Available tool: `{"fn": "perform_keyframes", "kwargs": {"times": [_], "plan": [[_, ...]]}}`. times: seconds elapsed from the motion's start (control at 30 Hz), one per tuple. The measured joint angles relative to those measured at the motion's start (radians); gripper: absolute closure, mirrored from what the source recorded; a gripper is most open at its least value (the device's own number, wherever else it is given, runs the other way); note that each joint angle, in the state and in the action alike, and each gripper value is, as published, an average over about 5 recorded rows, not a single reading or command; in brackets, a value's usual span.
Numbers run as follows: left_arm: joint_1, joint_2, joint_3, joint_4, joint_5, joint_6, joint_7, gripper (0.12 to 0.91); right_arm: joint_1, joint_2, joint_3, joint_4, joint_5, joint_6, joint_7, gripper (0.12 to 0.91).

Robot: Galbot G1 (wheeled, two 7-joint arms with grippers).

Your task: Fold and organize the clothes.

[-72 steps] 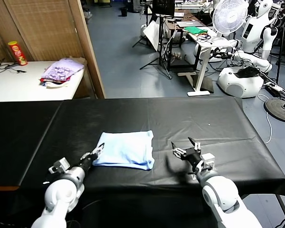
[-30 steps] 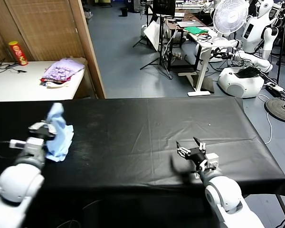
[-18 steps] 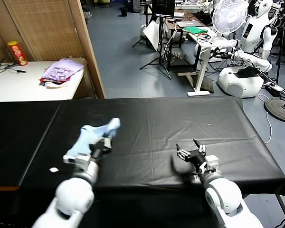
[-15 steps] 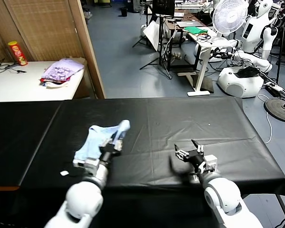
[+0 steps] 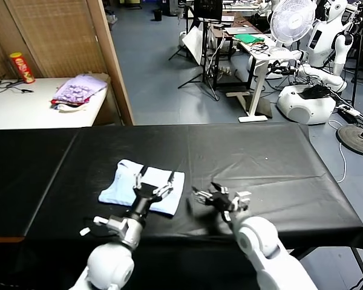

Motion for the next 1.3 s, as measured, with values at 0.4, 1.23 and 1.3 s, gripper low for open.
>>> {"fn": "perform_keyframes", "kwargs": {"times": [0.4, 1.23, 1.3], "plan": [[0.104, -0.004, -0.100, -0.024, 0.037, -0.049, -0.011, 0.232, 0.137, 0.100, -0.087, -0.193, 0.008, 0.023, -0.006, 0.659], [0.216, 0.061, -0.171, -0.045, -0.090, 0.096, -0.158, 0.232, -0.183, -0.063, 0.049, 0.092, -0.515, 0.347, -0.078, 0.230], [0.250, 0.073, -0.181, -0.061, -0.094, 0.097, -0.167, 0.232, -0.260, -0.082, 0.078, 0.147, -0.539, 0.379, -0.065, 0.228]]}}
